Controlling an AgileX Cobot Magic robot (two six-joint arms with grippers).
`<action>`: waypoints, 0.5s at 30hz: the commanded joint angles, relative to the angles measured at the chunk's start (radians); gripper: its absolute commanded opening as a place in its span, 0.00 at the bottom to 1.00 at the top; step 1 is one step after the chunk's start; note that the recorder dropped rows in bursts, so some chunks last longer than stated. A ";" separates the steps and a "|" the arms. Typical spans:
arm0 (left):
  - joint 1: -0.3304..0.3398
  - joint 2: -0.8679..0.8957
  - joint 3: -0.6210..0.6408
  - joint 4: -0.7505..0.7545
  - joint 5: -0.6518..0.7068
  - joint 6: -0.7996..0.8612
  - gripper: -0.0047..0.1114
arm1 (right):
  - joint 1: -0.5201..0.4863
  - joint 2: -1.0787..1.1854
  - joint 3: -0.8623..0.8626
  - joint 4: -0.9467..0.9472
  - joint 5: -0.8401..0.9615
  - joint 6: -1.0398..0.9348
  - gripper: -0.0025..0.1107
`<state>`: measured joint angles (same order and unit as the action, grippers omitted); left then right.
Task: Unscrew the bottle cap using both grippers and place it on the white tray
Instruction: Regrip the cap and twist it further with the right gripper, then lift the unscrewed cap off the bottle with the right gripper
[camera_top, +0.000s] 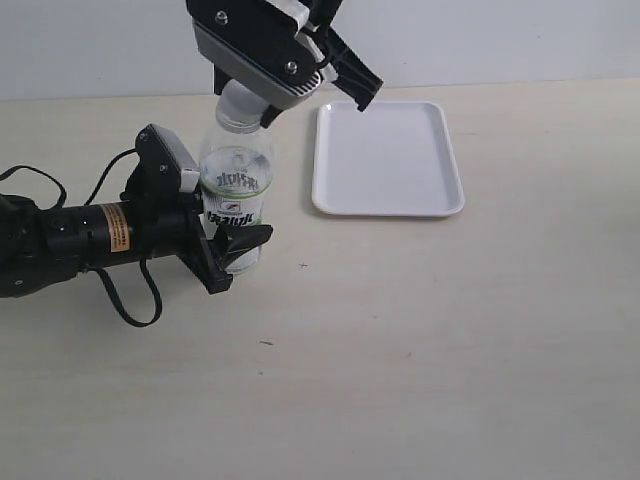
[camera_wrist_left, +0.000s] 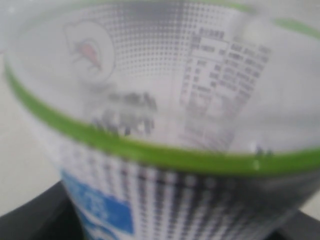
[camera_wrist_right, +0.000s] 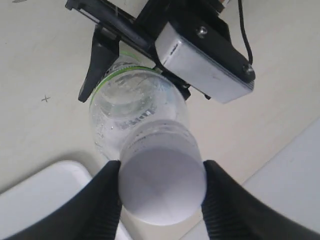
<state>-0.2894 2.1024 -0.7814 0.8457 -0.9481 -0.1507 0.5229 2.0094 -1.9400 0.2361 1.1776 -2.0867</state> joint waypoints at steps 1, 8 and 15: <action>-0.002 -0.006 -0.002 -0.019 -0.007 -0.018 0.04 | 0.001 -0.014 -0.001 -0.001 0.044 -0.030 0.02; 0.000 -0.006 -0.002 -0.020 -0.020 -0.024 0.04 | 0.001 -0.136 -0.001 0.026 0.044 0.066 0.02; 0.000 -0.006 -0.002 -0.084 -0.036 -0.073 0.04 | 0.001 -0.272 -0.001 -0.106 0.022 0.937 0.02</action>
<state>-0.2894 2.1024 -0.7814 0.7987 -0.9499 -0.2065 0.5229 1.7686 -1.9400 0.1912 1.2106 -1.4331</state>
